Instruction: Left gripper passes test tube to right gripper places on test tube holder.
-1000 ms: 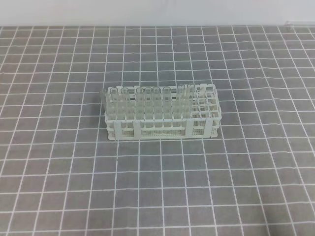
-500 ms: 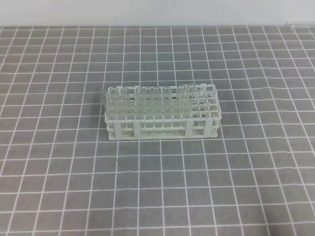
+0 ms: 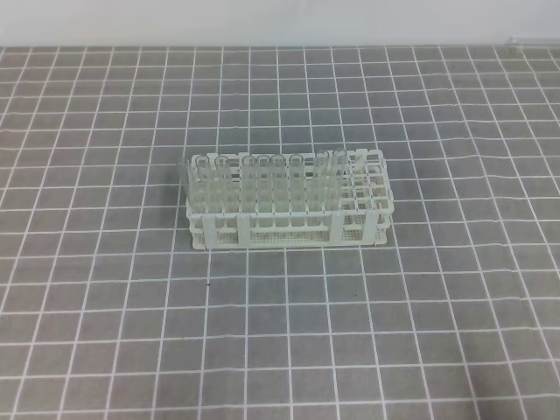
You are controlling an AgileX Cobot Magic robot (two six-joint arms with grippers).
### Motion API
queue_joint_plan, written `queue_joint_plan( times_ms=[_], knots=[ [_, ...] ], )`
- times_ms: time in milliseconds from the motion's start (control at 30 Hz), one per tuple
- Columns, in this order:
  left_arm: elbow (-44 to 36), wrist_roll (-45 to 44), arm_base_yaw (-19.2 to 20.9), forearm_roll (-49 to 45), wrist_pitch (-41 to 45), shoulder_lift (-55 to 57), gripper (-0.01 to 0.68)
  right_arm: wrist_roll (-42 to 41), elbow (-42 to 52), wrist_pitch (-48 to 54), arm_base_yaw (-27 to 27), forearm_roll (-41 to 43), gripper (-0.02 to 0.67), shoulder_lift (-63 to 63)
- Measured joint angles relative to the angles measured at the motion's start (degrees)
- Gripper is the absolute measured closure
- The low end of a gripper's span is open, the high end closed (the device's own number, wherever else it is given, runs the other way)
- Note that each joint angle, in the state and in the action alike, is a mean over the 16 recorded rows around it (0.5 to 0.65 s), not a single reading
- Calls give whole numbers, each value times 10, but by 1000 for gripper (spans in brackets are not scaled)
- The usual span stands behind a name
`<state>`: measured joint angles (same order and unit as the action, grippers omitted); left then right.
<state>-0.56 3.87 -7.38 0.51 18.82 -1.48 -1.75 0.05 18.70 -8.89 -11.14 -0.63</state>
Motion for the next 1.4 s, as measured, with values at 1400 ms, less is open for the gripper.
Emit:
queue_joint_plan(
  times_ms=[1400],
  knots=[
    [2, 0, 0, 0, 2, 3, 673, 0, 0, 0, 0, 0, 650, 1]
  ],
)
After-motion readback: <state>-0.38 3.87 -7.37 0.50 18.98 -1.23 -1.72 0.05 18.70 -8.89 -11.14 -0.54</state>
